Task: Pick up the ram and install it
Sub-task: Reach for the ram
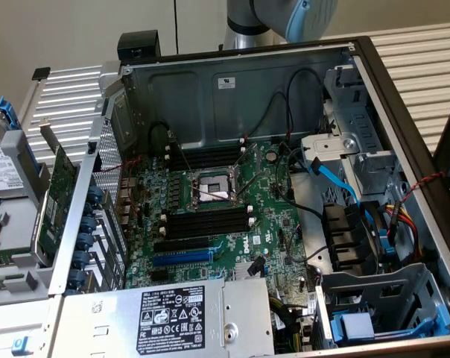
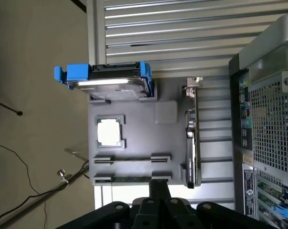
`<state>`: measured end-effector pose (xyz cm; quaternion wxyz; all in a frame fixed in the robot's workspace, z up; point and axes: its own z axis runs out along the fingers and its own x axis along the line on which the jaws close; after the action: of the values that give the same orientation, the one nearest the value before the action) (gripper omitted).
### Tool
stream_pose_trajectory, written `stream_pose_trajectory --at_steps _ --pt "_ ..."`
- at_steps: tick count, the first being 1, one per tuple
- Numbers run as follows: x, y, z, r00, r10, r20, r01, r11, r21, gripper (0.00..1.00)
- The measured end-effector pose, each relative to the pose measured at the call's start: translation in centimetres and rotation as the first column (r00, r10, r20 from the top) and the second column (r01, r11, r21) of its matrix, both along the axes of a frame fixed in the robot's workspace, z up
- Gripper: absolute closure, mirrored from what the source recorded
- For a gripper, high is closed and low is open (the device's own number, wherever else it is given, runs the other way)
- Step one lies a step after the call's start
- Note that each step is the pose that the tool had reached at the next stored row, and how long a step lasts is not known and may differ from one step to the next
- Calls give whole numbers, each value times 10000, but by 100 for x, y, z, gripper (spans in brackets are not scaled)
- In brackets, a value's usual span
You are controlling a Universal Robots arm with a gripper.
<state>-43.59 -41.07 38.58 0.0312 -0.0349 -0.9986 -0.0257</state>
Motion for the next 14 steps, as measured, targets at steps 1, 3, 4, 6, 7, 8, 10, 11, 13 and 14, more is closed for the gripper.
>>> stream_pose_trajectory --at_steps 1,3,4,6,7,8,10,11,13,14 --pt "-11 -24 -2 10000 4 -1 -4 10000 -1 89" --pt "-25 -86 -8 10000 8 -2 -8 10000 0 89" --pt "-33 -106 -12 10000 10 -4 -10 10000 1 89" --pt "-48 -116 -19 10000 9 -39 -9 10000 0 89" --pt "-55 -117 -24 10000 9 -66 -9 10000 1 89" --pt "-66 -118 -29 10000 10 -87 -10 10000 0 89" --pt "-103 -118 -42 9999 11 -100 -11 10000 0 89" --pt "-121 -118 -46 9999 9 -100 -9 10000 0 89" --pt "-141 -118 -49 9999 10 -101 -10 10000 0 89" --pt "-144 -119 -48 9999 11 -101 -11 10000 0 89"
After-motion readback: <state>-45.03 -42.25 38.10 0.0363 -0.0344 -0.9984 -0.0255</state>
